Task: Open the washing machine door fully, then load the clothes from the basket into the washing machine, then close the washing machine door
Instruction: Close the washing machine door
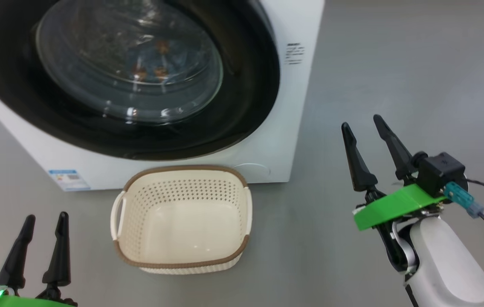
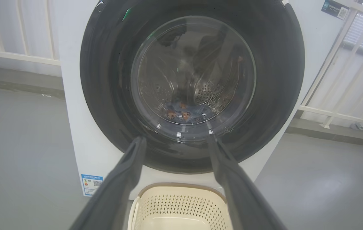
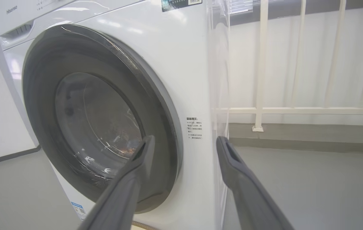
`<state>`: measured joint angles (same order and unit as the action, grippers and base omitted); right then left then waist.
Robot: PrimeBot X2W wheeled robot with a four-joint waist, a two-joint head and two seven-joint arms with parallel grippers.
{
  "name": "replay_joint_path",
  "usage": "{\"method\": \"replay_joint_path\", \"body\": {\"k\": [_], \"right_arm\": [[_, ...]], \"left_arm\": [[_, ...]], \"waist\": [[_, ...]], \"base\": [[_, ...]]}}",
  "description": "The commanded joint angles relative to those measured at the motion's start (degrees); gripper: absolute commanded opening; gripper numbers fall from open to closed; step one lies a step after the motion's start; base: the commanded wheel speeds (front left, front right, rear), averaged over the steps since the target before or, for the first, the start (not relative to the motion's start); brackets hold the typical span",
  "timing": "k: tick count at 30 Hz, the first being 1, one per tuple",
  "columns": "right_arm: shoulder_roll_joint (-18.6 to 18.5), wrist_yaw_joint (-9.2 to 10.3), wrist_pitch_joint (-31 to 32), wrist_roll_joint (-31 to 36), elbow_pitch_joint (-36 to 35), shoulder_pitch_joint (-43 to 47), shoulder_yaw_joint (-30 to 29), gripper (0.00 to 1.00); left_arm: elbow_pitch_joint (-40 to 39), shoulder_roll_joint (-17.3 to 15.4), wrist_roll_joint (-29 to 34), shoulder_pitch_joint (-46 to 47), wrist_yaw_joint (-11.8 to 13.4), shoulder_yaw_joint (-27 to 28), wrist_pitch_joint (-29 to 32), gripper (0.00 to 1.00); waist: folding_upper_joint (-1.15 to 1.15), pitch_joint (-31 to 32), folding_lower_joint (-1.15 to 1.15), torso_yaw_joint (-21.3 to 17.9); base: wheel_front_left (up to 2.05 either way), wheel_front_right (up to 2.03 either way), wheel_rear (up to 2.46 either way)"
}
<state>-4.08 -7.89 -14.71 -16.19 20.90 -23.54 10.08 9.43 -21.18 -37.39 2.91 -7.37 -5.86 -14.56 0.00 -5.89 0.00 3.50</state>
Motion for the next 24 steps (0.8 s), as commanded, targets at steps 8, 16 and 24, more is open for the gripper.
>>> {"method": "replay_joint_path", "body": {"k": [8,16,24], "right_arm": [[-0.55,0.41,-0.29,-1.15,-6.01,5.98,-0.20,1.00],[-0.45,0.41,-0.29,-0.91,-9.05,11.17,-1.42,1.00],[0.00,0.41,-0.29,0.18,-9.88,14.13,-2.35,1.00]], "left_arm": [[-2.43,-0.14,1.60,-0.81,-0.12,3.43,-0.44,1.00],[-3.42,0.48,1.17,-1.37,-0.12,3.79,-0.44,1.00],[-4.08,0.29,0.25,-1.83,-0.12,3.43,-0.44,1.00]], "waist": [[0.00,3.58,0.00,-5.44],[0.00,3.85,0.00,-6.49],[0.00,4.04,0.00,-6.47]], "base": [[0.00,0.00,0.00],[0.00,0.00,0.00],[0.00,0.00,0.00]]}}
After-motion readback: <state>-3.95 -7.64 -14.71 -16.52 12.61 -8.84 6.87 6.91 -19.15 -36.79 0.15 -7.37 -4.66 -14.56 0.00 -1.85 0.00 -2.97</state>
